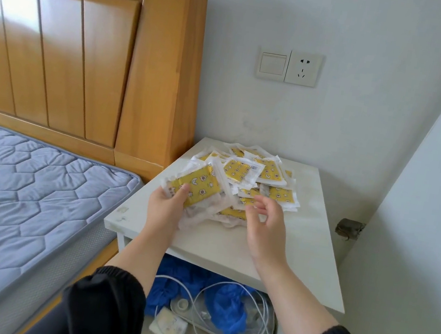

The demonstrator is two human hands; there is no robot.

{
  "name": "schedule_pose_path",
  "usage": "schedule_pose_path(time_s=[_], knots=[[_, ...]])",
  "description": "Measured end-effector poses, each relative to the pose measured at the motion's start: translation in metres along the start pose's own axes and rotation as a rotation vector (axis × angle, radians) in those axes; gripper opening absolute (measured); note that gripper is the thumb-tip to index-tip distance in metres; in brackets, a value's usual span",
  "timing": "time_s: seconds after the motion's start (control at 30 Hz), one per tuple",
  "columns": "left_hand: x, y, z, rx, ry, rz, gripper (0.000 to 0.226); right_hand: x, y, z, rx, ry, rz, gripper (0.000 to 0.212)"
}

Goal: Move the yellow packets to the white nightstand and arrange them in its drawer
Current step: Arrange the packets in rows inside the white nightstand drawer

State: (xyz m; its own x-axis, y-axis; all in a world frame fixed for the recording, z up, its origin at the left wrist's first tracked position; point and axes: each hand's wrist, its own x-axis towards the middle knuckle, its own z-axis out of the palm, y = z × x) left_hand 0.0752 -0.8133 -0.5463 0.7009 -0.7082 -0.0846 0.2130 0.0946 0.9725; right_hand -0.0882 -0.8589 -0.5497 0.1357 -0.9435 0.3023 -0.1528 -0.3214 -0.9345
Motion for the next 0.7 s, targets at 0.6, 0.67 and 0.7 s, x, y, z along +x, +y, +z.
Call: schedule_pose_path(time_s=[0.6, 0.67, 0.7], knots=[[0.039, -0.013, -0.021, -0.593, -0.011, -0.228, 0.036, 0.098, -0.012, 0.033, -1.039, -0.528, -0.163, 0.061], [0.038, -0.013, -0.021, -0.618, -0.025, -0.239, 0.036, 0.096, -0.015, 0.034, -1.113, -0.491, -0.245, 0.047], [0.038, -0.013, -0.021, -0.623, -0.028, -0.245, 0.036, 0.094, -0.017, 0.035, -1.166, -0.473, -0.303, 0.039]])
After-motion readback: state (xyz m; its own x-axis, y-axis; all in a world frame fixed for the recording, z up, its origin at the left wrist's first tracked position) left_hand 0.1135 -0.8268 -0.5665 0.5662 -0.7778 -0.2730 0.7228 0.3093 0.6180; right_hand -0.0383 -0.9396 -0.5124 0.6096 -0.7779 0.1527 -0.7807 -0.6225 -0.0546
